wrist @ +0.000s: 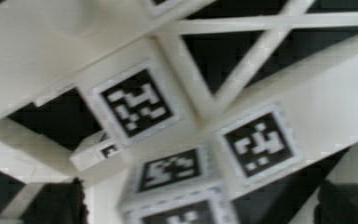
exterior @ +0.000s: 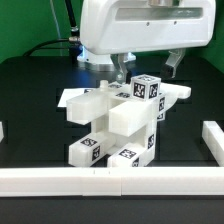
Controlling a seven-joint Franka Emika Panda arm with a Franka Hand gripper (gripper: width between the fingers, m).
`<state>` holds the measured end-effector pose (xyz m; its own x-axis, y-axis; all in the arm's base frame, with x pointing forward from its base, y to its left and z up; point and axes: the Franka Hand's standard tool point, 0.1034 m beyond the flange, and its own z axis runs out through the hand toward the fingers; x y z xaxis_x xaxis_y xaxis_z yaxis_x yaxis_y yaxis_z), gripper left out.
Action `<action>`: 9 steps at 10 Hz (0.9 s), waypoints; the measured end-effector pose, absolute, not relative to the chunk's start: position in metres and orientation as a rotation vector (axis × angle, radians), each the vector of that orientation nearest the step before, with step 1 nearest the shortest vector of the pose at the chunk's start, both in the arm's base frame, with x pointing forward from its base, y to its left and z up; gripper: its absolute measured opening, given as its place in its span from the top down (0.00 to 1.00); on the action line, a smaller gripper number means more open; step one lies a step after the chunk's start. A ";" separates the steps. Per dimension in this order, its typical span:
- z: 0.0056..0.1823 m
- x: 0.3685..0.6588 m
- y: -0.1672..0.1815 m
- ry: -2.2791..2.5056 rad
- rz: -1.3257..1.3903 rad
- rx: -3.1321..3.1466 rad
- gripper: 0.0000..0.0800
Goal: Assemble chair
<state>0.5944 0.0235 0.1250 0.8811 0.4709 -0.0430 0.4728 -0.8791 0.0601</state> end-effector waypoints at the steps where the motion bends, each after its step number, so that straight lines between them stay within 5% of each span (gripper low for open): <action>1: 0.125 0.596 0.023 0.743 -0.037 2.980 0.19; 4: 0.122 0.595 0.026 0.728 -0.023 2.981 0.19; 6: 0.121 0.594 0.026 0.726 -0.023 2.981 0.52; 9: 0.121 0.594 0.026 0.676 -0.021 2.993 0.64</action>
Offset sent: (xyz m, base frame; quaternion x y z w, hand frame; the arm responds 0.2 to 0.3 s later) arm -0.0073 0.0040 -0.0033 -0.0142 0.0056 0.0129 0.9998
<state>0.5943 0.0256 0.1212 0.9029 0.4290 -0.0291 0.4299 -0.9003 0.0683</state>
